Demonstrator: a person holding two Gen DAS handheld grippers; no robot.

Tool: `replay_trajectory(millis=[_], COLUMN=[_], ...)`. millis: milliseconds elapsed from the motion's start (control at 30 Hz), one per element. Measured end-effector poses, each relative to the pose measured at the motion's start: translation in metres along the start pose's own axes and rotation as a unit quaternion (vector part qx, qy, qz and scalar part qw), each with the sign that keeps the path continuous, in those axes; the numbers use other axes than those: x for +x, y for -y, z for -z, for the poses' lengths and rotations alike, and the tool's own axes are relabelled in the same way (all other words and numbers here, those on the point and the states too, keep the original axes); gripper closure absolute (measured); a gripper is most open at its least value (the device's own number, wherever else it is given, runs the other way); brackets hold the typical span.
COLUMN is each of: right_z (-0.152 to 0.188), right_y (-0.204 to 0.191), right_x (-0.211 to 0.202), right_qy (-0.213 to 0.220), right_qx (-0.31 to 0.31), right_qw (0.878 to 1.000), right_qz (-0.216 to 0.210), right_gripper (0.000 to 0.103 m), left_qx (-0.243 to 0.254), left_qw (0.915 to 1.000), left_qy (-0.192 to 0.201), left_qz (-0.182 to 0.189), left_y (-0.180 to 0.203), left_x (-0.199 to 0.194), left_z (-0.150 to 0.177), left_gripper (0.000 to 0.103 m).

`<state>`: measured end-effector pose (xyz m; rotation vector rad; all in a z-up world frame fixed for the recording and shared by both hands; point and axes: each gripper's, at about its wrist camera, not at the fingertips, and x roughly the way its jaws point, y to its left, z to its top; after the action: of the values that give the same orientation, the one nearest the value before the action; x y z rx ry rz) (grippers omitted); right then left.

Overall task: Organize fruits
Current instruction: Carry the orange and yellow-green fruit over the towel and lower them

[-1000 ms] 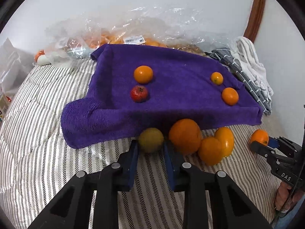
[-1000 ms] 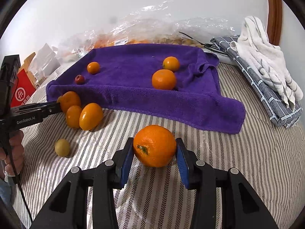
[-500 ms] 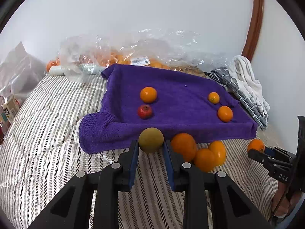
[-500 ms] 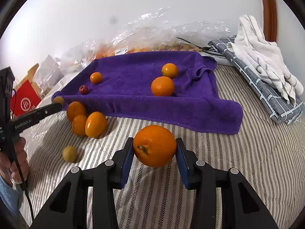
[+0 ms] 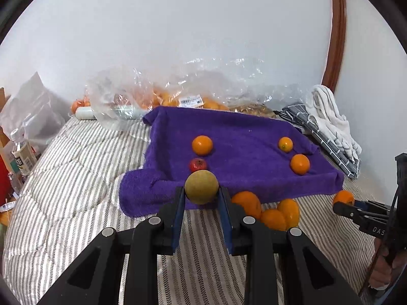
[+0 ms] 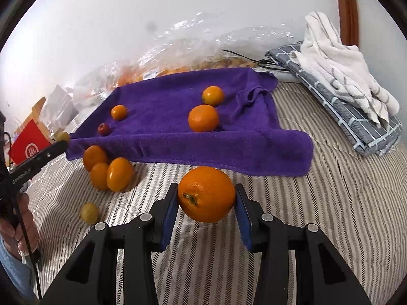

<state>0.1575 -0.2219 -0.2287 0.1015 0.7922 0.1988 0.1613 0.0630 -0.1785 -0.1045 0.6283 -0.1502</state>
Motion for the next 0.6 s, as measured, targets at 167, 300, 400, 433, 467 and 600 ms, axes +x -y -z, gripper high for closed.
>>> replay_trajectory(millis=[167, 300, 400, 433, 467, 600], right_z=[-0.007, -0.024, -0.043, -0.049, -0.056, -0.08], right_y=[-0.002, -0.009, -0.015, -0.017, -0.019, -0.026], right_x=[-0.013, -0.031, -0.036, -0.036, -0.035, -0.023], right_qy=[0.003, 0.026, 0.043, 0.049, 0.054, 0.072], right_qx=[0.004, -0.009, -0.014, -0.016, -0.019, -0.027], right_qw=[1.0, 1.0, 0.999, 0.999, 0.998, 0.997], right_qz=[0.004, 0.002, -0.005, -0.006, -0.002, 0.024], right_gripper=[0.061, 0.061, 0.061, 0.061, 0.061, 0.061], left_qx=[0.014, 0.012, 0.016, 0.018, 0.02, 0.016], left_qw=[0.9999, 0.9999, 0.9998, 0.9998, 0.9997, 0.9993], left_qy=[0.001, -0.003, 0.008, 0.011, 0.015, 0.032], left_qz=[-0.008, 0.009, 0.006, 0.004, -0.004, -0.011], left_y=[0.005, 0.005, 0.006, 0.006, 0.007, 0.004], left_x=[-0.006, -0.017, -0.026, -0.027, -0.028, -0.021], left_z=[-0.006, -0.019, -0.037, -0.043, -0.051, -0.074], left_gripper=[0.078, 0.078, 0.078, 0.078, 0.078, 0.078])
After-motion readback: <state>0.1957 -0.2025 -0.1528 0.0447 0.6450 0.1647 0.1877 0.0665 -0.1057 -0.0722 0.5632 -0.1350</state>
